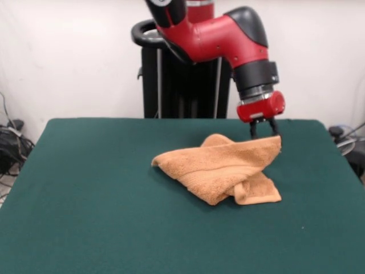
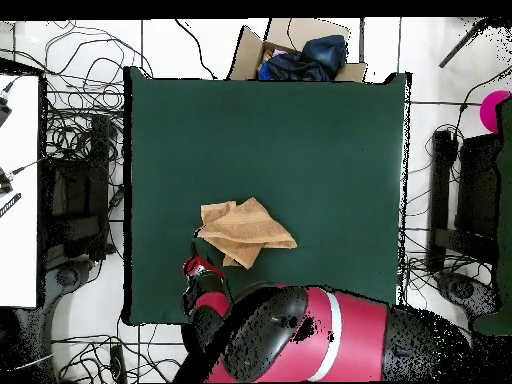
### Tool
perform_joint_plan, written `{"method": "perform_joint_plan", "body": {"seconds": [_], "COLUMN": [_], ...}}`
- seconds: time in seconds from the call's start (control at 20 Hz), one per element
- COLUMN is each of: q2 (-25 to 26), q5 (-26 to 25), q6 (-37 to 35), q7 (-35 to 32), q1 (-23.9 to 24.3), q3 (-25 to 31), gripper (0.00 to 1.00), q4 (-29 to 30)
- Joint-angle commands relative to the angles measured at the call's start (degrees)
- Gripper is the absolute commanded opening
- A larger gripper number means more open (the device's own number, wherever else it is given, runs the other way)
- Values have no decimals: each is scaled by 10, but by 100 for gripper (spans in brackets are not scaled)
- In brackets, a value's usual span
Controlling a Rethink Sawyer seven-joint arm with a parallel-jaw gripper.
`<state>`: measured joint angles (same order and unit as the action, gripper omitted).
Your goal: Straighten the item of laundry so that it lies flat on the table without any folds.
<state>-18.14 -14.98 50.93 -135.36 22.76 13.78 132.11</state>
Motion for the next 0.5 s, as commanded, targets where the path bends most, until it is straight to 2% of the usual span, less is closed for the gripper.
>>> {"method": "perform_joint_plan", "body": {"seconds": [0.05,0.5], "q2": [39,45], "q5": [-8,-28], "q6": [-21,-47], "q7": [-110,-119], "q1": [27,63], "q3": [28,62], "gripper": [100,100], "q4": [-91,-92]}}
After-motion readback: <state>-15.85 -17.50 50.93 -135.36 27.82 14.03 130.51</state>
